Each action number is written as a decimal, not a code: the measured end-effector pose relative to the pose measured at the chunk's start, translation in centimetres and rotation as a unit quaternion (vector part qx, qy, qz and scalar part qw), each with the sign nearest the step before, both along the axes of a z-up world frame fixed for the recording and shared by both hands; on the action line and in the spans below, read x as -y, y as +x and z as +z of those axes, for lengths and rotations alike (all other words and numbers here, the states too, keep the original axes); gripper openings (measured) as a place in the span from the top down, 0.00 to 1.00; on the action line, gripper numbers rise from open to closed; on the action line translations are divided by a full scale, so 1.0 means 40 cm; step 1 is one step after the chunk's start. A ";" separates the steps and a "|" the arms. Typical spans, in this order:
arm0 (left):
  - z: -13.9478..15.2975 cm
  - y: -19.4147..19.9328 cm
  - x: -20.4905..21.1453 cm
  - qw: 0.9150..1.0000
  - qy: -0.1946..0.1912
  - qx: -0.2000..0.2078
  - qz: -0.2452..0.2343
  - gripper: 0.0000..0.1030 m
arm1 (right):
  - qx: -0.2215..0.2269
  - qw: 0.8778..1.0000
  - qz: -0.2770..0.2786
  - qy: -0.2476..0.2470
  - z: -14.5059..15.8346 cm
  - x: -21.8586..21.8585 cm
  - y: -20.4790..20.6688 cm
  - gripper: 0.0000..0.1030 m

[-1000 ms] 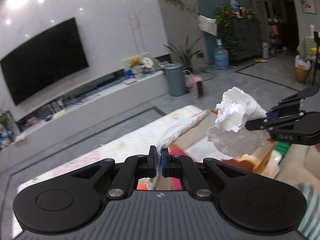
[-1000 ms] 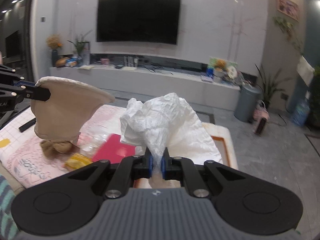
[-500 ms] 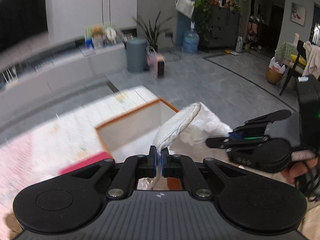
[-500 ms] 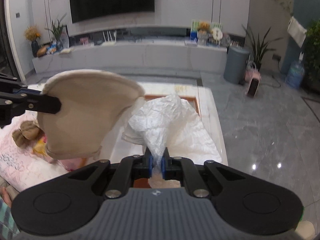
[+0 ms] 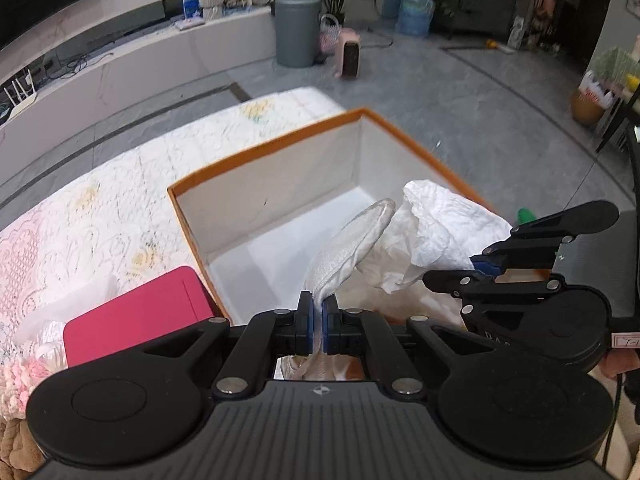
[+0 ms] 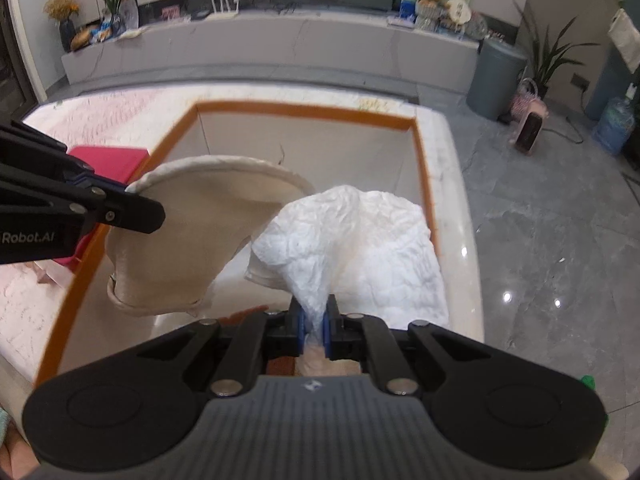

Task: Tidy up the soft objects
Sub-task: 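Open both tools to release the bundle and beige cloth into the shoebox, then move both tools back to the table and grasp the brown fuzzy item with the left tool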

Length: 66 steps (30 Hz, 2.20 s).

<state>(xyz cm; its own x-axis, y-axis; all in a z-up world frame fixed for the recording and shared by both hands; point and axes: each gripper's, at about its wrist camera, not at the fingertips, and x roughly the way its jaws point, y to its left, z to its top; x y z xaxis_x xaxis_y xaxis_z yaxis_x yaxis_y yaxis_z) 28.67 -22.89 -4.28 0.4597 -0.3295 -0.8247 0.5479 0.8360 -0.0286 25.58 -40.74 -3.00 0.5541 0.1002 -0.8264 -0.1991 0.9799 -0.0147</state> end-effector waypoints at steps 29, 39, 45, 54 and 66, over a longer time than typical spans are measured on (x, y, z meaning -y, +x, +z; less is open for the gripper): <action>-0.001 0.012 0.018 0.999 0.035 -0.036 -0.009 0.61 | -0.024 0.999 0.015 -0.043 0.011 -0.056 -0.029 0.46; 0.100 -0.074 -0.041 1.000 0.015 0.006 -0.009 0.59 | 0.001 0.999 -0.003 -0.039 0.092 -0.077 -0.082 0.41; 0.171 -0.159 -0.136 0.996 -0.007 0.085 0.002 0.59 | 0.064 0.998 -0.020 -0.019 0.171 -0.115 -0.147 0.38; 0.209 -0.307 -0.321 0.981 -0.007 0.186 0.051 0.59 | 0.161 0.986 -0.005 0.034 0.236 -0.242 -0.270 0.36; 0.133 -0.403 -0.549 0.963 0.026 0.224 0.149 0.59 | 0.212 0.970 0.047 0.105 0.161 -0.481 -0.366 0.36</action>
<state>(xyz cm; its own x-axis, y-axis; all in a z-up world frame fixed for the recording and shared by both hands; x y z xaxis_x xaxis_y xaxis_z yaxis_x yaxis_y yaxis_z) 12.54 -0.95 1.06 0.8403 -0.0924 -0.5342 0.2321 0.9518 0.2005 10.95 -21.49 3.45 0.8203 0.3084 -0.4816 -0.3073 0.9479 0.0836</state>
